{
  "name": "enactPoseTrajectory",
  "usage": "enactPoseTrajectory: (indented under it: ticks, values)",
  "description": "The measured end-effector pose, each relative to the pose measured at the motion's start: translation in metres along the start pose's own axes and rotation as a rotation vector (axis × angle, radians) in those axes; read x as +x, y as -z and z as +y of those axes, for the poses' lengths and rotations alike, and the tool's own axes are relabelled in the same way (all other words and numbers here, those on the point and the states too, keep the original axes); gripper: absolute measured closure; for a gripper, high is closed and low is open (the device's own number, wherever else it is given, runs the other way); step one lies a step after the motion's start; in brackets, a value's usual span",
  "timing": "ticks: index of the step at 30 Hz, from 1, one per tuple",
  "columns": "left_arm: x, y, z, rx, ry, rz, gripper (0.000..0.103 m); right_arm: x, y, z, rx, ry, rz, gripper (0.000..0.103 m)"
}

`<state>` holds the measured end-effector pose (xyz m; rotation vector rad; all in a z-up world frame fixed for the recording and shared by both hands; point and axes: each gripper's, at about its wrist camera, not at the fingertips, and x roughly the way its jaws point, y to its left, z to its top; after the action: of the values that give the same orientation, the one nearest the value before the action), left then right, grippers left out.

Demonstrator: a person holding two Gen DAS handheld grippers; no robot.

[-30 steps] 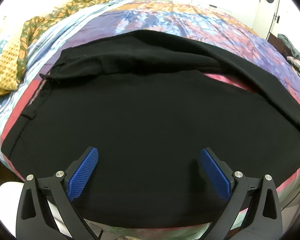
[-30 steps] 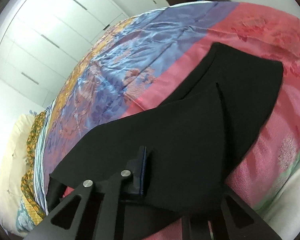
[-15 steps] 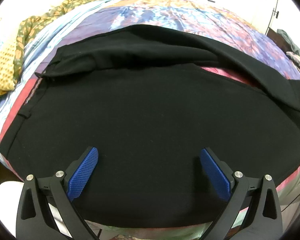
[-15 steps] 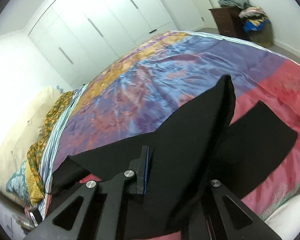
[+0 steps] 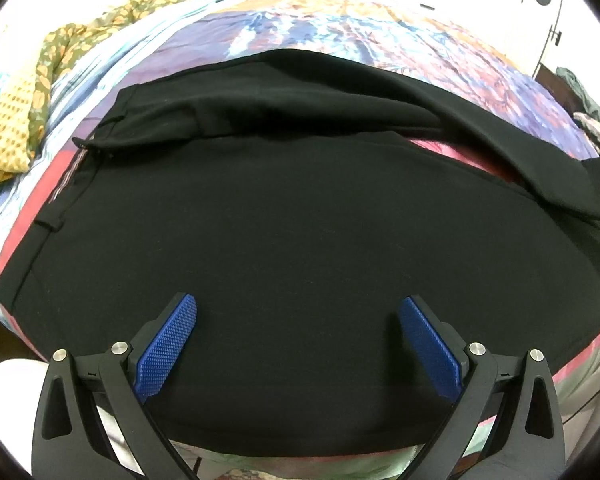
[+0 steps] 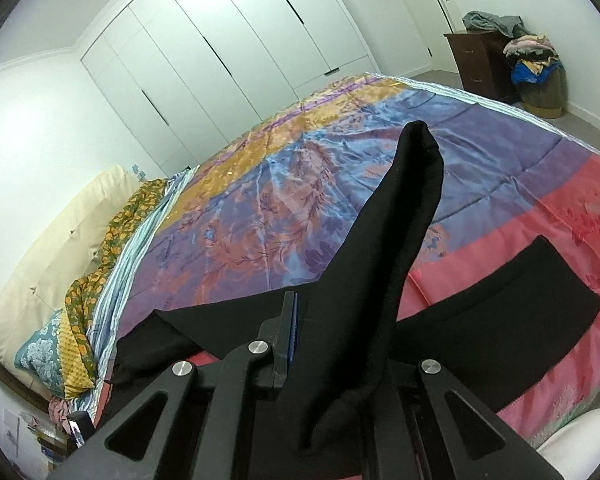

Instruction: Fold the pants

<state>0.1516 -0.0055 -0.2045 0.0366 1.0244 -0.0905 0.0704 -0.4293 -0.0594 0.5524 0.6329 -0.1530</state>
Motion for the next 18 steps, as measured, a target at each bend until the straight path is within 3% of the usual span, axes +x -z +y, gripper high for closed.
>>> enactPoseTrajectory:
  ticks: [9,13,18]
  values:
    - [-0.001,-0.002,0.003,-0.013,0.019,0.016,0.001,-0.009,-0.005,0.009,-0.005,-0.034,-0.016,0.095]
    - [-0.006,-0.034,0.025,-0.115,0.194,0.026,0.001,-0.017,-0.01,0.013,-0.009,-0.049,-0.03,0.095]
    - [0.021,-0.123,0.066,-0.365,0.453,0.051,0.001,-0.033,-0.017,0.022,-0.037,-0.085,-0.062,0.095]
